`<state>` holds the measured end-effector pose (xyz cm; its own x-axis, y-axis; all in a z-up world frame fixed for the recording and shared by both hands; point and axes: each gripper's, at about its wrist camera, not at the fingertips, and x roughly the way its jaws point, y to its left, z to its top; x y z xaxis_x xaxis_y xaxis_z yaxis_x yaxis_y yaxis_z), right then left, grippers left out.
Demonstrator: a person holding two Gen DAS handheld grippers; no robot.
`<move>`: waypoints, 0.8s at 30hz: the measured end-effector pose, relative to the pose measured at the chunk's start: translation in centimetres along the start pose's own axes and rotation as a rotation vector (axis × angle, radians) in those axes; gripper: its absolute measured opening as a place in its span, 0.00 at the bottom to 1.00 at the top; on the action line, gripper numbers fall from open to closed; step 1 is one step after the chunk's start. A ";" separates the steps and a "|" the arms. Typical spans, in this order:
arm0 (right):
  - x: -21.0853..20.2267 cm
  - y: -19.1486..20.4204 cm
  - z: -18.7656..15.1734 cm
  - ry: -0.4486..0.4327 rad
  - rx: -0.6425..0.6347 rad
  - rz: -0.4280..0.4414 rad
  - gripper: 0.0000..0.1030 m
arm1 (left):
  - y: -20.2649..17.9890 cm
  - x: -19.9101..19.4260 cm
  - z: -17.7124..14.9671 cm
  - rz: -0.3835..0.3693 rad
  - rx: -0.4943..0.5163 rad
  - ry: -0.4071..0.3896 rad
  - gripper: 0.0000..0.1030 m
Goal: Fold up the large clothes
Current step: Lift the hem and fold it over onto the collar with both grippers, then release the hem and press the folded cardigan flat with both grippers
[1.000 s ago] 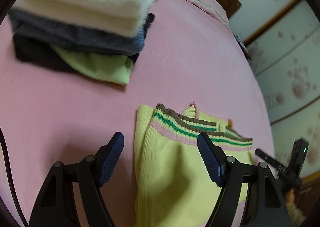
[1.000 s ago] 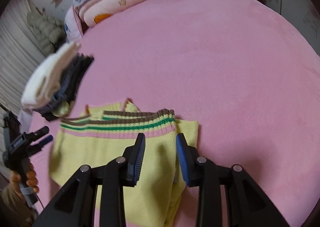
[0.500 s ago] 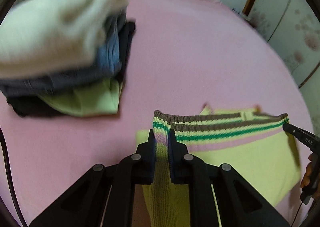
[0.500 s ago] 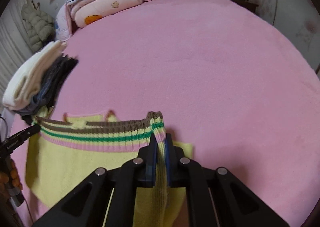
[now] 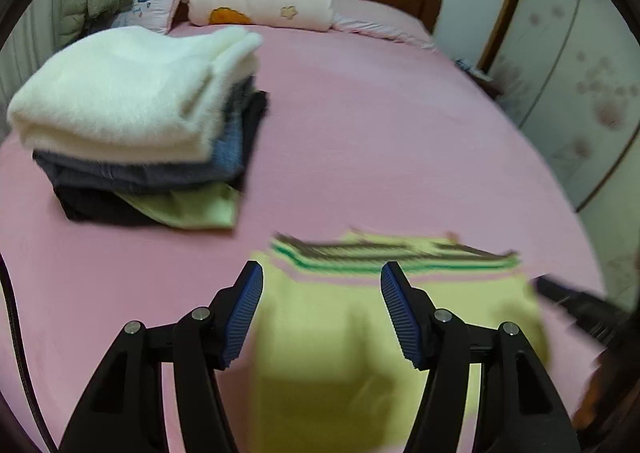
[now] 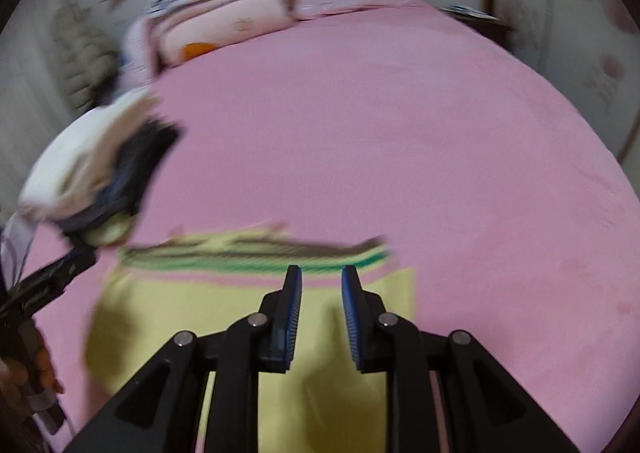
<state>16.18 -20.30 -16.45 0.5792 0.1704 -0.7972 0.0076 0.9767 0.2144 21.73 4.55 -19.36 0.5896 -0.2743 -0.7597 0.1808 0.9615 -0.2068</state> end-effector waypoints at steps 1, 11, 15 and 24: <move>0.0 1.3 -0.8 0.017 -0.016 0.042 0.20 | -0.6 -0.3 -0.9 -0.019 -0.010 0.002 0.58; 3.8 2.8 -6.6 0.111 -0.167 -0.033 0.00 | -0.5 4.9 -6.8 0.160 0.024 0.150 0.39; 2.4 -1.7 -7.2 0.088 -0.143 -0.122 0.00 | 0.8 5.1 -7.0 0.187 0.055 0.155 0.39; 1.8 -2.6 -7.6 0.126 -0.109 -0.124 0.00 | 0.2 6.0 -6.0 0.223 0.054 0.176 0.43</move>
<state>10.99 -21.55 -22.76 0.4727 0.0563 -0.8794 -0.0198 0.9984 0.0533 20.61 3.16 -27.68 0.4751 -0.0452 -0.8788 0.1068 0.9943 0.0066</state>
